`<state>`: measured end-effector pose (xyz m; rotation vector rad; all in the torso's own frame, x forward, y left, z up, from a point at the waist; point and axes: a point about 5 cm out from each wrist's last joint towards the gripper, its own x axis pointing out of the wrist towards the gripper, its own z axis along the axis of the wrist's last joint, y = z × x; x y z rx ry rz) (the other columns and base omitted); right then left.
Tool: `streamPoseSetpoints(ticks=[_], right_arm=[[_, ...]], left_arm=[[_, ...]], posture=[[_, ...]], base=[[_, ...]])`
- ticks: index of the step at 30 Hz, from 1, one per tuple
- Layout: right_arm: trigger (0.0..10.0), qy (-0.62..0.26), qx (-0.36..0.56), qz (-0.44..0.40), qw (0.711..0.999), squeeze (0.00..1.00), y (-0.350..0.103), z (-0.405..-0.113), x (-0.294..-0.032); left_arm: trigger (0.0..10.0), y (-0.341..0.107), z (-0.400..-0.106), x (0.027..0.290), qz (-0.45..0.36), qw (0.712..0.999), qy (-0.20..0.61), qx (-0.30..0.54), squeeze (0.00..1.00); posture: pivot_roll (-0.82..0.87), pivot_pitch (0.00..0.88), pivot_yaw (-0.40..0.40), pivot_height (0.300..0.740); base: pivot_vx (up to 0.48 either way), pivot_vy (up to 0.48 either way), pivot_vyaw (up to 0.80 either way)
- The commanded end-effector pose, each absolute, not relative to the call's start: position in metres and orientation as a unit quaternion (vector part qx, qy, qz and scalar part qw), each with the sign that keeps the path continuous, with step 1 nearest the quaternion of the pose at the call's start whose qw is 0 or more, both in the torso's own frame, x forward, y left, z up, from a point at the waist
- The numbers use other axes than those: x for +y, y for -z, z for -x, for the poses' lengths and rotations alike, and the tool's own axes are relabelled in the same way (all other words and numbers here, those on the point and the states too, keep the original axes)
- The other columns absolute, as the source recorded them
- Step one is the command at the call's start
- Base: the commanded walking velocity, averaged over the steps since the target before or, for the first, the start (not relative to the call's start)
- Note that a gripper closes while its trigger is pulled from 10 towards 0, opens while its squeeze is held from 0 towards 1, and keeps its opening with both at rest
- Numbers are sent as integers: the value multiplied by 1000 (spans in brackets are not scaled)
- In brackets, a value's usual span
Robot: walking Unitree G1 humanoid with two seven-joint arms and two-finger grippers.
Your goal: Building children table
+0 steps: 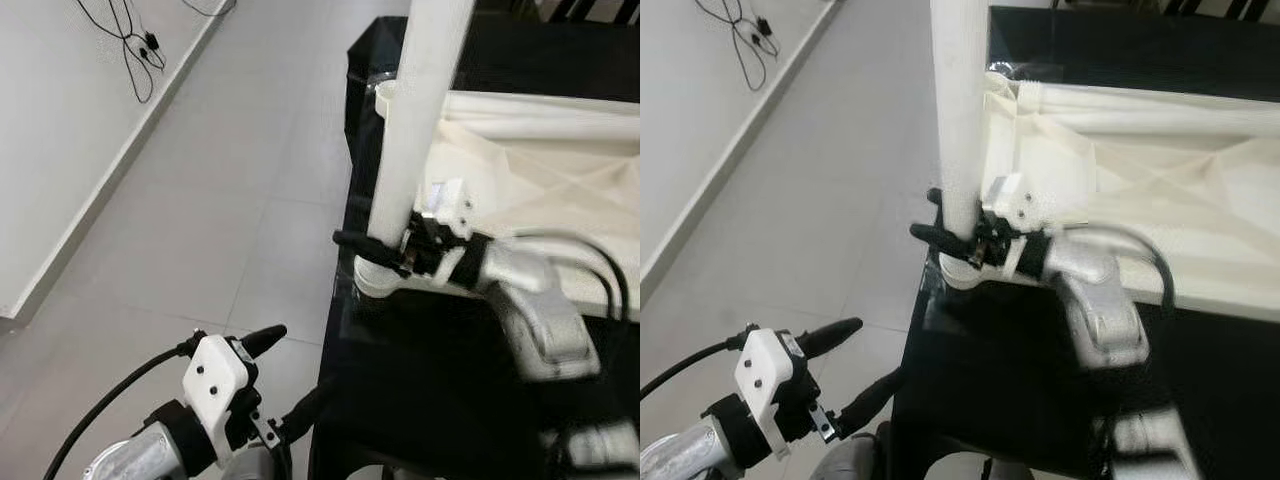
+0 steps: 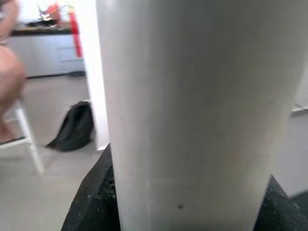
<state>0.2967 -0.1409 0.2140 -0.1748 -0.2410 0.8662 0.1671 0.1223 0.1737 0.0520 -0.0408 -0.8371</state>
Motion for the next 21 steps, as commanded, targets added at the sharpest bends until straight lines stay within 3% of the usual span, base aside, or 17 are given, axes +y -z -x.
streamPoseSetpoints(ticks=[1,2,4,6,15,21], right_arm=[[10000,-258,-11,78,963,0,-168,-287,-170],[10000,-258,-11,78,963,0,-168,-287,-170],[10000,-149,-26,97,984,0,-158,-267,-187],[10000,-128,-28,117,984,0,-155,-263,-192],[10000,-81,-13,150,985,0,-148,-263,-193],[10000,-104,-1,129,986,0,-155,-274,-175]], left_arm=[[10000,-169,-166,125,-27,913,408,-4,0],[10000,-169,-166,125,-27,913,408,-4,0],[10000,-169,-167,128,-29,912,408,-2,0],[10000,-168,-168,129,-32,912,409,0,0],[10000,-168,-172,135,-40,912,409,2,0],[10000,-168,-180,138,-40,916,399,-2,0]], posture=[[13,330,39,740],[13,330,39,740],[17,323,59,740],[19,320,64,740],[34,295,82,740],[32,275,82,740]], base=[[0,0,0],[0,0,0],[0,0,0],[0,0,0],[0,0,0],[0,0,0]])
